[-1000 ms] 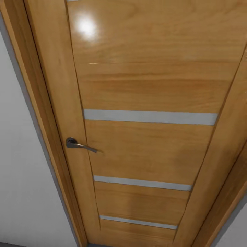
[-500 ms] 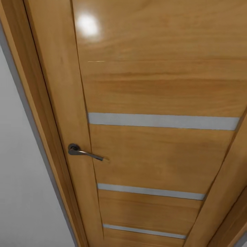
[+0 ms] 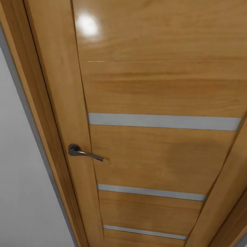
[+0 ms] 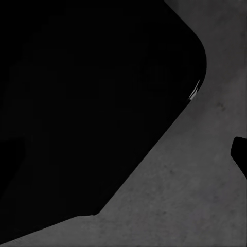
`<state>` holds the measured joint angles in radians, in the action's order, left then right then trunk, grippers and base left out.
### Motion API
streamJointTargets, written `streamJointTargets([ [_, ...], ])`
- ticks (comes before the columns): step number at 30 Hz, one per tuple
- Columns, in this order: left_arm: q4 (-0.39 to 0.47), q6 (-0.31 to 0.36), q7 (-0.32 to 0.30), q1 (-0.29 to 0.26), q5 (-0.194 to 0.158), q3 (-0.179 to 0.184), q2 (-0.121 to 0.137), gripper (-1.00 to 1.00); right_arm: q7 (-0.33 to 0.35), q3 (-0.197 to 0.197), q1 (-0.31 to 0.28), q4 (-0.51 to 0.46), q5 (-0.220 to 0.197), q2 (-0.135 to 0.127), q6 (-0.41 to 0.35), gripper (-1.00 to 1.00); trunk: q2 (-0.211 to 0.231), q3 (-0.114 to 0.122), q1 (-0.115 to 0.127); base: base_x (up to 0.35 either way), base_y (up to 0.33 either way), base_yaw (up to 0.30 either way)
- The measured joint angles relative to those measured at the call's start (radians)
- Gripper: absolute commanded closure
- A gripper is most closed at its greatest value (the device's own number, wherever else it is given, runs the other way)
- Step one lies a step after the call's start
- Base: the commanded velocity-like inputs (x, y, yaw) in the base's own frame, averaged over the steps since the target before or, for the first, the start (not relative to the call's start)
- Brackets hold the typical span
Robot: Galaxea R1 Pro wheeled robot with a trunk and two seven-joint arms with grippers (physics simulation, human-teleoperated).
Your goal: Move the two storage containers from the living room to the garage. In the garage, place one container on the floor and stack the other container on top of it (either order is fine).
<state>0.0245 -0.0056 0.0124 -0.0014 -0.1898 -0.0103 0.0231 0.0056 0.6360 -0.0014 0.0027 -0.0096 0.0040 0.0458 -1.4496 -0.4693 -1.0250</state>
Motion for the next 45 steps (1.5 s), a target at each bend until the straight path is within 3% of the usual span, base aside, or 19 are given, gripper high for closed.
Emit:
streamJointTargets([
  [45,0.001,0.001,-0.002,0.000,0.004,0.009,-0.004,-1.00,-0.019,0.007,0.000,-0.007,0.014,-0.005,0.022,-1.00,0.000,0.000,0.000,0.000,0.000,0.000],
])
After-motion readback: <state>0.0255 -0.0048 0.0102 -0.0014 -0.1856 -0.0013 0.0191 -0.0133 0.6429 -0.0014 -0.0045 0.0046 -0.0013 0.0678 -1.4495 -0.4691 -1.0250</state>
